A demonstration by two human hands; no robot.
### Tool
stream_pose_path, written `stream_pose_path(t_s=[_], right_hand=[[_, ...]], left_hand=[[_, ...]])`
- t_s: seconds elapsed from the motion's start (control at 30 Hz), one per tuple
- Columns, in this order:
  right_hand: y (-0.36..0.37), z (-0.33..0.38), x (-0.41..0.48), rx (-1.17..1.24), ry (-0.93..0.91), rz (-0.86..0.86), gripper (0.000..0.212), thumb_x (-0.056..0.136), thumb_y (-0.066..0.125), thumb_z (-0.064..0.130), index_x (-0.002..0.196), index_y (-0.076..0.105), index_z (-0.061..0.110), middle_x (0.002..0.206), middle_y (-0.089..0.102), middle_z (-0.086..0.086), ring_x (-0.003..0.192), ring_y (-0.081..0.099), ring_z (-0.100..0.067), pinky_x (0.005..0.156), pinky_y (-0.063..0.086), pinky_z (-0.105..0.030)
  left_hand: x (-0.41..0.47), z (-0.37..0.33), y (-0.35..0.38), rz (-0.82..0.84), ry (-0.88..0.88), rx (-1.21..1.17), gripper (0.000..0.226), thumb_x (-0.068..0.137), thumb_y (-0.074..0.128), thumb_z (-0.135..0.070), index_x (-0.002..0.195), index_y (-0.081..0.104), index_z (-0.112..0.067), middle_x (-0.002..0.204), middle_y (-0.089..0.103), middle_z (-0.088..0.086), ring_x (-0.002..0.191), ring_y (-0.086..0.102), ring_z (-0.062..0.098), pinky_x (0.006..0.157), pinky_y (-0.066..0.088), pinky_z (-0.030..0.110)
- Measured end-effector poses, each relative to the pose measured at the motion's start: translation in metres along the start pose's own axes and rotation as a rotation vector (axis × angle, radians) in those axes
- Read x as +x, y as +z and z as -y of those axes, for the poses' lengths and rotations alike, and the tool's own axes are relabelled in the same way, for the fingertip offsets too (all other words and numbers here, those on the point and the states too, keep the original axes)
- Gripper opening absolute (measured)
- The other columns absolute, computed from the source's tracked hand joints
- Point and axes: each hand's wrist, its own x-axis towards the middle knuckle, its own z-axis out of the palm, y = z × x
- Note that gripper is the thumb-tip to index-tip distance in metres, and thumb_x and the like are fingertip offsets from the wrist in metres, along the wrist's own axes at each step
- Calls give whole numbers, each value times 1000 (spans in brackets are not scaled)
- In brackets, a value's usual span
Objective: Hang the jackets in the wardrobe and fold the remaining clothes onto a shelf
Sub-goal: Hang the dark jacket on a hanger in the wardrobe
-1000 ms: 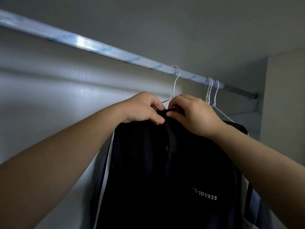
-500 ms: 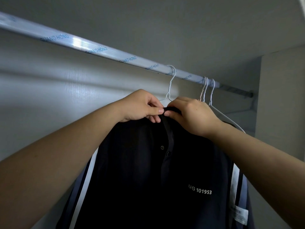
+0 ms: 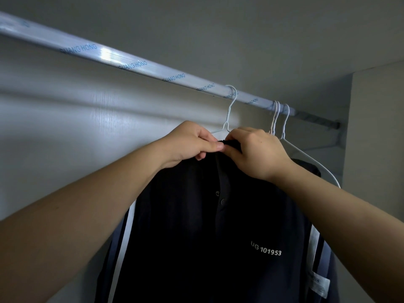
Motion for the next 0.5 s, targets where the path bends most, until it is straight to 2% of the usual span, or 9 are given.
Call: stream_pose_path(t_s=[0.1, 0.17, 0.27, 0.33, 0.4, 0.47, 0.5], right_hand=[[2, 0, 1, -1, 40, -24, 35, 95, 52, 59, 105, 64, 28, 105, 65, 10, 99, 63, -24, 77, 51, -40], [4, -1, 0, 24, 44, -33, 33, 94, 53, 57, 104, 64, 28, 104, 65, 10, 99, 63, -24, 77, 51, -40], [11, -1, -5, 69, 63, -34, 34, 95, 56, 55, 112, 64, 26, 112, 59, 8, 100, 63, -25, 80, 51, -41], [20, 2, -17, 138, 120, -133, 39, 94, 60, 52, 124, 57, 27, 129, 49, 6, 96, 63, -23, 76, 51, -39], [30, 13, -38, 206, 186, -322, 43, 91, 65, 49, 124, 50, 27, 132, 41, 6, 89, 60, -19, 64, 47, -33], [44, 29, -64, 151, 208, -453, 38, 91, 62, 54, 109, 48, 24, 115, 44, 5, 83, 56, -18, 53, 37, -27], [54, 39, -77, 82, 214, -434, 39, 91, 57, 60, 102, 46, 24, 105, 45, 5, 78, 55, -20, 49, 34, -26]], left_hand=[[-1, -1, 3, -4, -29, -86, 21, 92, 74, -25, 80, 73, -8, 48, 45, 2, 50, 40, 15, 58, 39, 28], [0, -1, 4, -24, -38, -137, 27, 94, 71, -26, 72, 68, -12, 48, 45, 4, 50, 40, 17, 60, 37, 31], [-3, -2, 5, -32, -27, -66, 20, 96, 67, -30, 88, 73, -13, 50, 58, 3, 50, 53, 15, 60, 44, 27], [-5, 2, 10, -48, 35, 36, 11, 96, 66, -20, 100, 76, -19, 56, 65, 1, 54, 60, 10, 59, 48, 22], [-13, 12, 18, -169, 117, 89, 27, 91, 65, -9, 111, 73, -27, 75, 70, -2, 59, 66, 10, 64, 50, 22], [-24, 28, 30, -400, 217, 177, 38, 83, 65, -4, 106, 65, -34, 101, 65, -7, 64, 68, 12, 72, 52, 25], [-31, 38, 37, -499, 235, 207, 39, 81, 65, -2, 100, 61, -36, 104, 63, -7, 65, 66, 13, 74, 53, 26]])
